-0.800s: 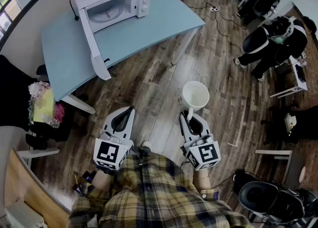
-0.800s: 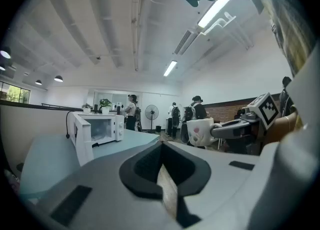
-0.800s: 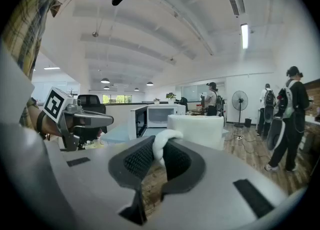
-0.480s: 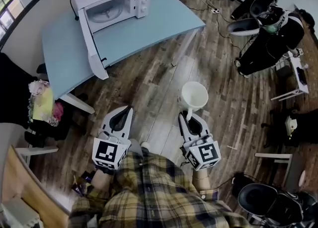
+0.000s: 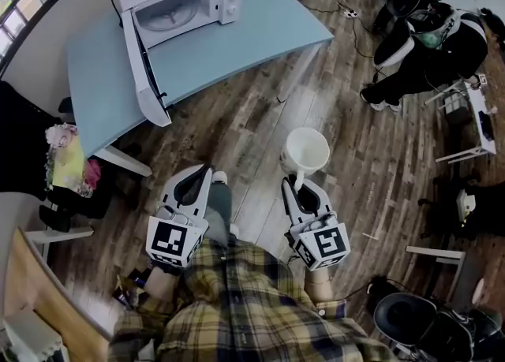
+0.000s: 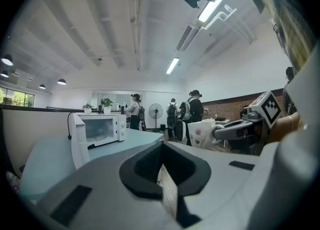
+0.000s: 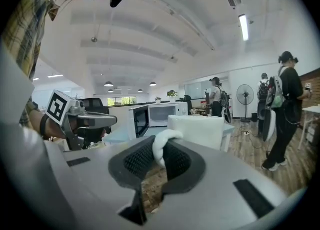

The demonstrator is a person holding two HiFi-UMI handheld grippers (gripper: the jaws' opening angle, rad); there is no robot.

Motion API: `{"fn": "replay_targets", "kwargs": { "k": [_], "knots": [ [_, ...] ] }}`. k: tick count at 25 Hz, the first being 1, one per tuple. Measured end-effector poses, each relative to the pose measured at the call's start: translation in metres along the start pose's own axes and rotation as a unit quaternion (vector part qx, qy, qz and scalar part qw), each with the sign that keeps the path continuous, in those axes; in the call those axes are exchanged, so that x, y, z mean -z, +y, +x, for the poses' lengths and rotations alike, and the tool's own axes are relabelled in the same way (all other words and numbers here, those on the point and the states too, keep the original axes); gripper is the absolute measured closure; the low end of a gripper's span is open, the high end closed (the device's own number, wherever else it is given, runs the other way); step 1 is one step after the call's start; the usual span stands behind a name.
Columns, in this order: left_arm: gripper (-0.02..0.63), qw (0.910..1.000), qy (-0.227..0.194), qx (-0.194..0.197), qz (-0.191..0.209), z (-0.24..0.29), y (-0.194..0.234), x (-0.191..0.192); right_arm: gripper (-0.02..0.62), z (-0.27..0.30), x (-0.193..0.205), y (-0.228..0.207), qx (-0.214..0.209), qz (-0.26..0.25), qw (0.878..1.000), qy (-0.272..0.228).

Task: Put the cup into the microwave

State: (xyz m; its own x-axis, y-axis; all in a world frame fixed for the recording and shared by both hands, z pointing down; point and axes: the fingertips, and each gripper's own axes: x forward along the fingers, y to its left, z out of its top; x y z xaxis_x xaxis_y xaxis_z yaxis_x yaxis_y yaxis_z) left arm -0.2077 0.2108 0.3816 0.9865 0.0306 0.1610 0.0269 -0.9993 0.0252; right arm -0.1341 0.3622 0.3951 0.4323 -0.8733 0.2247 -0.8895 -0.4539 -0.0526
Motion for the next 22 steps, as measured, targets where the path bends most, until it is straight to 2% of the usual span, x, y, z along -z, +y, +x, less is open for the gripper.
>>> {"fn": "replay_targets", "kwargs": {
  "k": [14, 22],
  "knots": [
    [0.617, 0.9999, -0.008, 0.010, -0.003, 0.121, 0.088, -0.025, 0.549, 0.129, -0.038, -0.054, -0.012, -0.015, 1.000, 0.006],
    [0.617, 0.9998, -0.002, 0.012, -0.017, 0.168, 0.135, -0.031, 0.549, 0.210, -0.054, -0.068, -0.034, -0.017, 0.999, 0.013]
  ]
}}
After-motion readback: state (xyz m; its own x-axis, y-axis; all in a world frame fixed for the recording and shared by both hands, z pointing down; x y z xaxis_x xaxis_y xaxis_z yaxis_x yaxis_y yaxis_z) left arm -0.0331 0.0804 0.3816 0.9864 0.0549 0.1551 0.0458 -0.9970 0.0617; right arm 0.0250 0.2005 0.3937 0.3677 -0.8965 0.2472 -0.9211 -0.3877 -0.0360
